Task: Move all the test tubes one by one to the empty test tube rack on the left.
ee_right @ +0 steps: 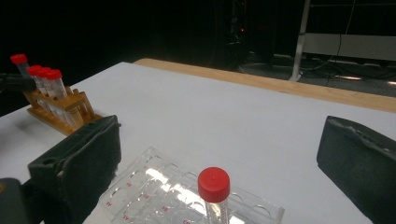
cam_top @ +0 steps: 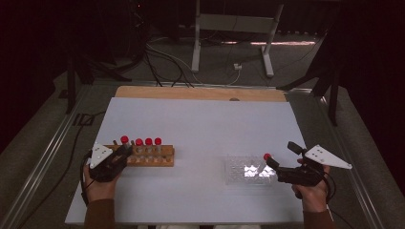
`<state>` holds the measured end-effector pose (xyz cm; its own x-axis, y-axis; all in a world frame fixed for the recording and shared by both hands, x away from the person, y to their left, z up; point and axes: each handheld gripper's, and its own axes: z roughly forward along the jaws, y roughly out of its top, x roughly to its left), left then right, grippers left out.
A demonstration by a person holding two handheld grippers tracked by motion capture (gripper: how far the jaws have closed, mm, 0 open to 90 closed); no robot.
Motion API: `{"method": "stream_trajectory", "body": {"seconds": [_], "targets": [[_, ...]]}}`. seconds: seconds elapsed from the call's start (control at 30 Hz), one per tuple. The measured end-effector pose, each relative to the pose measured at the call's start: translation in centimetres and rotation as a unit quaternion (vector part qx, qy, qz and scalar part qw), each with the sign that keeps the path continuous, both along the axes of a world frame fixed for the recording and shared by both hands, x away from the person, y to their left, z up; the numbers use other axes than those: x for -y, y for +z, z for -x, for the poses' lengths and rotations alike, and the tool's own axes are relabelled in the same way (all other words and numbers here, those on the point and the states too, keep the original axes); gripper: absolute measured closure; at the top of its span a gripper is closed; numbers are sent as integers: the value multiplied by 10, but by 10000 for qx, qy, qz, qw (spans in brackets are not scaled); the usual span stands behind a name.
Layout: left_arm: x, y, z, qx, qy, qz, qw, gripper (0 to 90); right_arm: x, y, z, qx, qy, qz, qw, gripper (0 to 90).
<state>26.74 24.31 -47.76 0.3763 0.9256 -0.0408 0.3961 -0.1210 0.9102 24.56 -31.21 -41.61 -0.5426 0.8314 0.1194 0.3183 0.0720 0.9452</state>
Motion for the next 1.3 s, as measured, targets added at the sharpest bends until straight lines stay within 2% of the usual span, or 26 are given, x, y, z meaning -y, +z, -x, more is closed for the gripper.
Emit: {"method": "stream_trajectory", "body": {"seconds": [0.77, 0.9, 1.0, 1.17, 1.3], "targets": [[-1, 0, 0, -28, -16, 59, 10000, 702, 1, 0, 0, 17, -1, -22, 10000, 0], [-2, 1, 0, -41, 14, 129, 9999, 584, 1, 0, 0, 25, -12, -17, 10000, 0], [-2, 4, 2, 44, 28, 275, 9996, 473, 2, 1, 0, 28, -14, -24, 10000, 0], [1, 10, 6, 201, 72, 385, 9990, 276, 3, 1, 0, 39, -37, -40, 10000, 0], [4, 17, 9, 304, 78, 537, 9981, 167, 4, 0, -1, 23, -63, -43, 10000, 0]]}}
